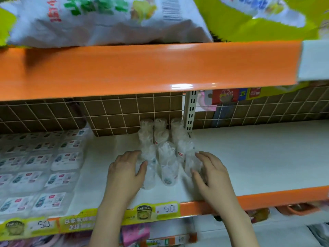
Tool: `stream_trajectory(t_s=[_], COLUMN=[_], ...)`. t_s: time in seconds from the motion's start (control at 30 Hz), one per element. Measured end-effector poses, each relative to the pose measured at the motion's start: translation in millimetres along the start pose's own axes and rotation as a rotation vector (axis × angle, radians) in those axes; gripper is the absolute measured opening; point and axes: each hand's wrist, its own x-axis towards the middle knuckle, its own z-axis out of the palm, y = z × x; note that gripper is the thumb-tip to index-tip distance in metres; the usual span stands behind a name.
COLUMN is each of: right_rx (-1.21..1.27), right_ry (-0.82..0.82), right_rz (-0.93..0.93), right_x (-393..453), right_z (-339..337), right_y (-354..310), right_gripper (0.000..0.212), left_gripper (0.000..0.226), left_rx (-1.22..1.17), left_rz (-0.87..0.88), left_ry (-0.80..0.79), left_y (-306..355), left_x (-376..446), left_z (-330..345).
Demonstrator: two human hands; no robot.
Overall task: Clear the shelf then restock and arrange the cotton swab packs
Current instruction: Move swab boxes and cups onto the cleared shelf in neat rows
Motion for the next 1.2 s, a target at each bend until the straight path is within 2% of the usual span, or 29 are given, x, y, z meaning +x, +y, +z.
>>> stream_trajectory(t_s=[0.23,0.4,0.5,0.63,0.8,1.07,1.2], right_rx=[-0.044,-0.098,-0.138,-0.133,-0.112,-0.133,-0.118], right_ry=[-0.089,-0.142,-0.189,-0.230,-0.248,-0.287,-0.280], right_rz=[0.018,0.068,0.072,0.062,0.068,0.103,0.118], right_x=[0,-11,-15,-15,-11,-9,-6], right_z=[-59,-100,-110,-115,-114,-115,-120], right_y=[95,174,203,217,221,240,255], right_gripper=[0.060,0.049,0.061,0.067,0.053,0.056,0.065], left_gripper=[0.059,0.050,0.043,0.044,0.049,0.065,0.069], left_rx=[-0.021,-0.026,-0.066,-0.042,-0.045,-0.073,-0.085], left_rz=[-0.046,-0.002,0.040,0.023,0.010,-0.015,-0.031], left_ry=[0.053,0.016,-0.027,-0.058,-0.095,-0.156,-0.182], left_y=[96,183,214,225,221,216,226], left_x=[3,-3,-8,-8,-3,6,10], left_z=[42,82,99,109,119,142,152])
